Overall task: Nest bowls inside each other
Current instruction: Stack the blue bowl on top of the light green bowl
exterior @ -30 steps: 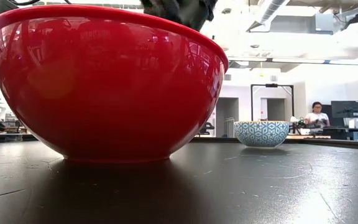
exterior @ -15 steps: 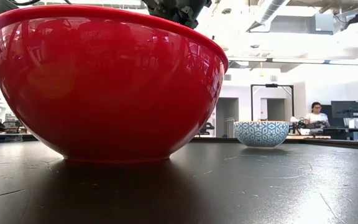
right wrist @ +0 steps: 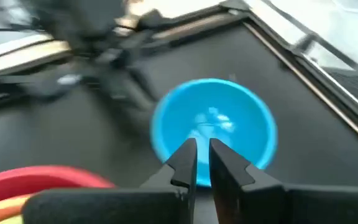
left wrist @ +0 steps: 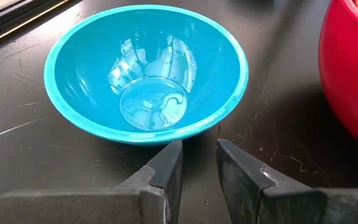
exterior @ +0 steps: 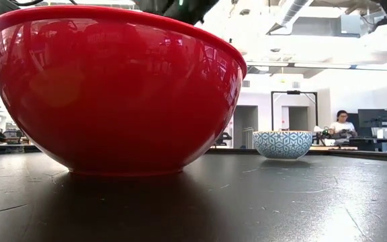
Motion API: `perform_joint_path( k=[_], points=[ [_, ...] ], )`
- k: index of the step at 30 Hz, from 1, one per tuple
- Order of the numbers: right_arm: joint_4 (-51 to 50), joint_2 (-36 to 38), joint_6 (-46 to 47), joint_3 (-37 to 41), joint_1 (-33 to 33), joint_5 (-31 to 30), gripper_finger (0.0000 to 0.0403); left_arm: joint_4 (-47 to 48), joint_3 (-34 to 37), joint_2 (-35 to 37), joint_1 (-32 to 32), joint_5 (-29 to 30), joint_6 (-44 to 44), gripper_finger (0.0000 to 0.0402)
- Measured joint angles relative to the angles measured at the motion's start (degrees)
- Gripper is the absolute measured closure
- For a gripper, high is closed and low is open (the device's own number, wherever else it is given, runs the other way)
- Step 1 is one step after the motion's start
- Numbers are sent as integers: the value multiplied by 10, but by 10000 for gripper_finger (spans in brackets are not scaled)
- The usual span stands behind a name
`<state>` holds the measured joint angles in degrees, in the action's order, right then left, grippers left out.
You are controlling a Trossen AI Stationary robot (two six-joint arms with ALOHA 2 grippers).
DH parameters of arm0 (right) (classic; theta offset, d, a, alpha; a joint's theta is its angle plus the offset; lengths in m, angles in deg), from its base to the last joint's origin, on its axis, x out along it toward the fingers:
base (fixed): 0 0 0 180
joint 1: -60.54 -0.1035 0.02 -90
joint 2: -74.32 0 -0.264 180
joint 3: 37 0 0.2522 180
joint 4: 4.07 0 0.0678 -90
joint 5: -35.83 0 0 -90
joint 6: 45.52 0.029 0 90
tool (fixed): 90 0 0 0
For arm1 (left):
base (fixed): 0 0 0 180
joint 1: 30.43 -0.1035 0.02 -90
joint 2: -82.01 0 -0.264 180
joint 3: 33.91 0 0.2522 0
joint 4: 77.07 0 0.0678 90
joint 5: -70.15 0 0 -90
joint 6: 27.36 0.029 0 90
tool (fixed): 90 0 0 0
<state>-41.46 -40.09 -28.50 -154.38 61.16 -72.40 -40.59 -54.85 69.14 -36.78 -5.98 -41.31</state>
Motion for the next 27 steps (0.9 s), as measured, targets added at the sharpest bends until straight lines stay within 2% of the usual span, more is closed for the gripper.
perform_joint_path(
  k=[5,11,15,18,27],
  points=[
    [48,-40,11,0,52,7,310,0,0,0,0,0,0,315],
    [55,-79,54,1,107,14,233,0,0,0,0,0,0,315],
    [61,-98,74,1,135,55,173,0,0,0,0,0,0,315],
    [82,-116,79,-1,147,90,143,-1,0,0,0,0,0,315],
    [95,-140,81,0,147,117,132,0,0,1,0,0,-1,315]
  ],
)
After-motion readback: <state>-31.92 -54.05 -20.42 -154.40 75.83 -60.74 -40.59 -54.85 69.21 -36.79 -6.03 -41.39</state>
